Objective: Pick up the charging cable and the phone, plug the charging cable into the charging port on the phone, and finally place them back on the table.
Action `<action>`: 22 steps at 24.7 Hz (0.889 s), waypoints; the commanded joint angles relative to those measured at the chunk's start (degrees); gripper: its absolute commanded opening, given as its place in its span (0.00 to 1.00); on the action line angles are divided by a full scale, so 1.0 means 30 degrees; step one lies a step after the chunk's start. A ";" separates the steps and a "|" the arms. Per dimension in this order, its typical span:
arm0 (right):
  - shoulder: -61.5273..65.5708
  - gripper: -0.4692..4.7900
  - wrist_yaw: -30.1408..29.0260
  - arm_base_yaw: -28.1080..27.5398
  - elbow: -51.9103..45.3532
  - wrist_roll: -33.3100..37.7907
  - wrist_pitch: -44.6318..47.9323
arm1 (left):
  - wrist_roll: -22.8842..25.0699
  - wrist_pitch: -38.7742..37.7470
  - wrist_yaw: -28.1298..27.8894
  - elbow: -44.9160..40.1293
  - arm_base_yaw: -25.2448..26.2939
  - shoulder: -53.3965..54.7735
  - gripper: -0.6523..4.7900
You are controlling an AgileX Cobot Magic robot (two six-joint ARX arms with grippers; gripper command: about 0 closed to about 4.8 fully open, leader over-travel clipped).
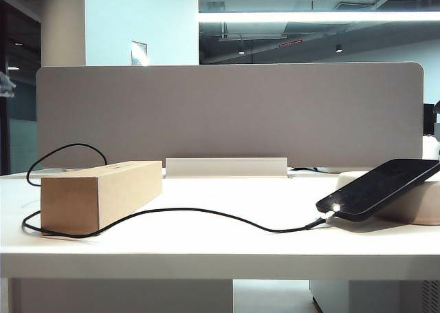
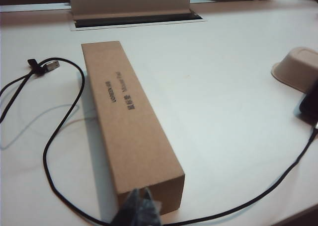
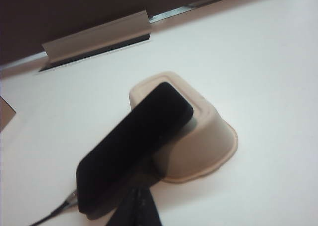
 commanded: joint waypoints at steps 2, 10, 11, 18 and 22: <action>-0.0532 0.08 0.0095 0.0007 -0.0787 -0.0131 0.0284 | 0.0058 0.1443 -0.0080 -0.1035 0.0007 -0.0044 0.11; -0.0809 0.08 0.0095 0.0007 -0.1027 -0.0736 0.0262 | 0.0066 0.3752 -0.0080 -0.2914 0.0007 -0.0058 0.11; -0.0801 0.08 0.0102 0.0007 -0.1027 -0.0823 0.0240 | 0.0058 0.4124 -0.0080 -0.3198 0.0007 -0.0051 0.11; -0.0801 0.08 0.0036 0.0007 -0.1035 -0.0896 -0.2288 | 0.0131 0.4969 -0.0051 -0.4510 0.0007 -0.0058 0.11; -0.0794 0.08 -0.0029 0.0007 -0.1013 -0.0889 -0.2586 | 0.0117 0.5013 -0.0015 -0.4510 0.0007 -0.0058 0.11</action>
